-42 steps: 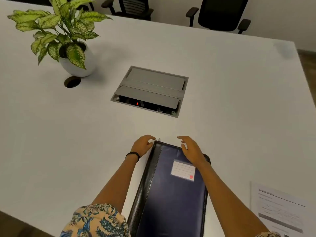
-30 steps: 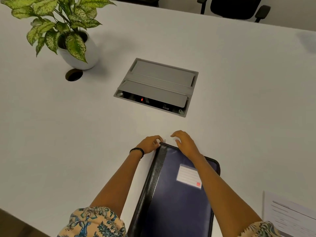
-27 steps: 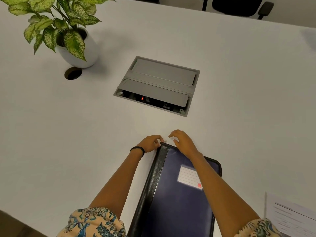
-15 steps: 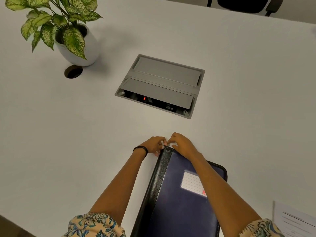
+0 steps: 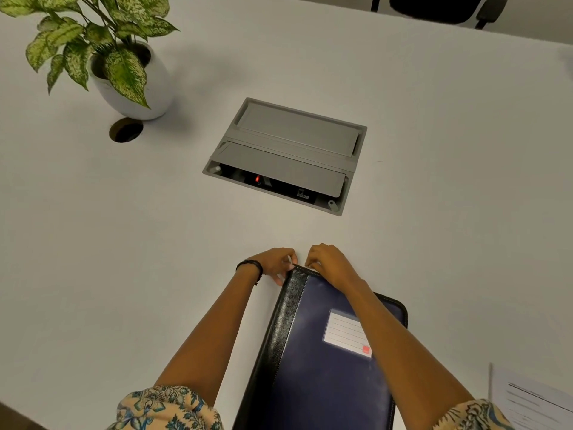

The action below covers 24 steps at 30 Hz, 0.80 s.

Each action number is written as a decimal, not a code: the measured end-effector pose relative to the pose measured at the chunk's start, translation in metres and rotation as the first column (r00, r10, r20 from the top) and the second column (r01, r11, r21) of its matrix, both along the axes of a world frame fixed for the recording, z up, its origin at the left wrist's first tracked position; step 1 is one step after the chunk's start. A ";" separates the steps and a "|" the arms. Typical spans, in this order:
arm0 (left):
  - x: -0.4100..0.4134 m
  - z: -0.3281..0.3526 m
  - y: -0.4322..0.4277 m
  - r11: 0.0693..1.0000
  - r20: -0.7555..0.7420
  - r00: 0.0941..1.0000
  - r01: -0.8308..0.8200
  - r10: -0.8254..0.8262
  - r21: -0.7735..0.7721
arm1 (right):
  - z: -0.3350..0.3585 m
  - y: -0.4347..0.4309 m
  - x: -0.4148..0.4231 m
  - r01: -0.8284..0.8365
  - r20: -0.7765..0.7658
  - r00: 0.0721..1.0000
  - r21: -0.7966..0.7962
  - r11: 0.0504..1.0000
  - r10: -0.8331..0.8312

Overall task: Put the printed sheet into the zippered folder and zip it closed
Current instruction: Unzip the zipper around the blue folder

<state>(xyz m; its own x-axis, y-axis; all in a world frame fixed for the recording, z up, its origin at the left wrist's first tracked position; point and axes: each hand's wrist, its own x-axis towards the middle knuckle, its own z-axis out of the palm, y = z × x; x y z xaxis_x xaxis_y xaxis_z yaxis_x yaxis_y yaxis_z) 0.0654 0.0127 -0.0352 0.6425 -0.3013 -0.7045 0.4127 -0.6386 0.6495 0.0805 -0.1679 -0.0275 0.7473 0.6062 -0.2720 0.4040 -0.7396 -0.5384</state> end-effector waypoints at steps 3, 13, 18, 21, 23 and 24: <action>0.001 0.001 -0.001 1.000 -0.007 1.000 0.005 -0.005 0.011 | -0.001 -0.005 0.000 -0.012 0.033 0.999 -0.019 1.000 0.012; 0.009 0.012 -0.007 0.996 -0.023 0.998 0.054 -0.052 0.072 | -0.002 -0.024 -0.002 -0.001 0.099 0.995 -0.074 0.997 0.009; 0.014 0.012 -0.021 0.962 0.078 0.980 0.161 -0.182 0.219 | -0.002 -0.029 0.004 0.024 0.101 0.995 -0.090 0.996 -0.015; 0.014 0.012 -0.026 0.941 0.167 0.948 0.224 -0.270 0.252 | -0.001 -0.027 0.007 0.005 0.084 0.997 -0.099 0.995 0.003; 0.014 0.011 -0.028 0.944 0.207 0.939 0.225 -0.276 0.241 | 0.001 -0.025 0.009 -0.001 0.068 0.998 -0.090 0.996 0.007; 0.013 0.011 -0.028 0.947 0.228 0.935 0.216 -0.271 0.239 | 0.002 -0.024 0.009 -0.002 0.062 0.998 -0.078 0.997 0.007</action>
<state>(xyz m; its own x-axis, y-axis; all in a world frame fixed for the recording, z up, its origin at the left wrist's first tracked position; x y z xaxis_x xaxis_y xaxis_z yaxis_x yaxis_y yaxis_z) 0.0787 -0.0156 -0.0243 0.7336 -0.3365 -0.5904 0.0661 -0.8294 0.5548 0.0899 -0.1923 -0.0253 0.7615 0.5884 -0.2720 0.4381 -0.7764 -0.4531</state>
